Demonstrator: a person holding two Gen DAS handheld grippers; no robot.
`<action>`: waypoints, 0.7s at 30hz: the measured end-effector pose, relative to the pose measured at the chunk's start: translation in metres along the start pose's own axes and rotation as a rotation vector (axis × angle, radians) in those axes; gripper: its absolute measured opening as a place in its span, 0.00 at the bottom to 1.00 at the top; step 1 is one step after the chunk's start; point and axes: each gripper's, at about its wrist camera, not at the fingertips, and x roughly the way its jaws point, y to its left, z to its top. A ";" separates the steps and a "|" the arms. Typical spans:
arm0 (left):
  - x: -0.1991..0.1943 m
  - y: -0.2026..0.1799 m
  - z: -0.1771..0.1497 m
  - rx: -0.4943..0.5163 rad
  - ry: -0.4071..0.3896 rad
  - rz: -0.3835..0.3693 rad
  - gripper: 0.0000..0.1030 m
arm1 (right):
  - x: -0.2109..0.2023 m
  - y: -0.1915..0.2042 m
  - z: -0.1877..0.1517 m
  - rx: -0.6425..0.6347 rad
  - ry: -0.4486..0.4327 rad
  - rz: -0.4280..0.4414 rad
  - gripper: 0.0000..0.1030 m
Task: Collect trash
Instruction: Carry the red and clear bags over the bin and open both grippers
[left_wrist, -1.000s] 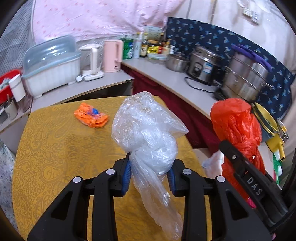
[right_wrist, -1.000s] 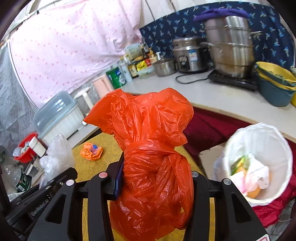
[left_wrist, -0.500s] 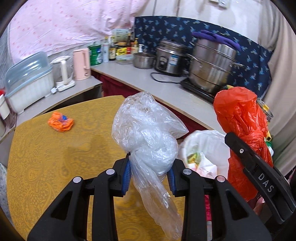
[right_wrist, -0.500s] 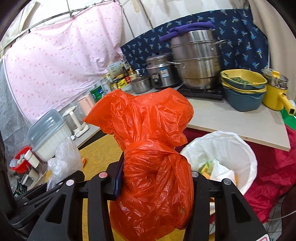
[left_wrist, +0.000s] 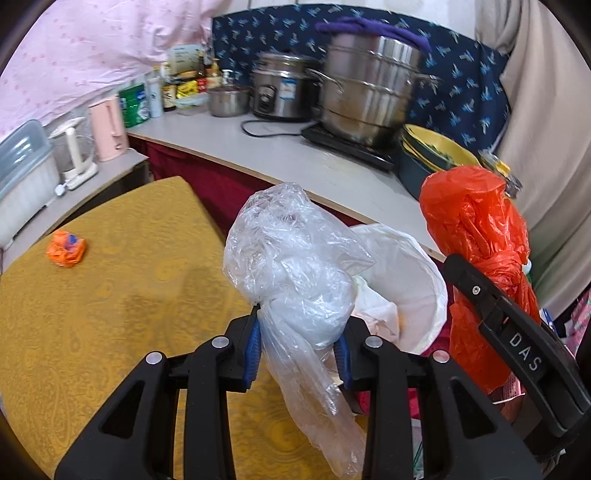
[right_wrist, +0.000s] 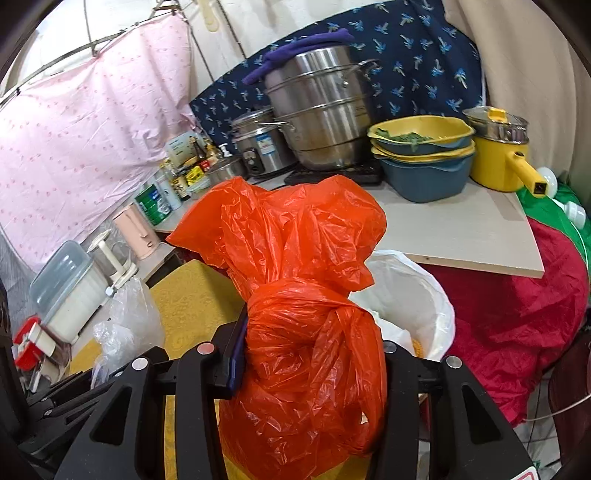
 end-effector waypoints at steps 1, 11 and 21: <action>0.004 -0.005 -0.001 0.006 0.006 -0.005 0.30 | 0.002 -0.006 0.000 0.009 0.003 -0.006 0.41; 0.050 -0.038 -0.001 0.059 0.072 -0.012 0.30 | 0.033 -0.050 -0.001 0.061 0.036 -0.044 0.41; 0.117 -0.060 -0.004 0.107 0.171 -0.013 0.31 | 0.081 -0.076 0.002 0.081 0.086 -0.071 0.42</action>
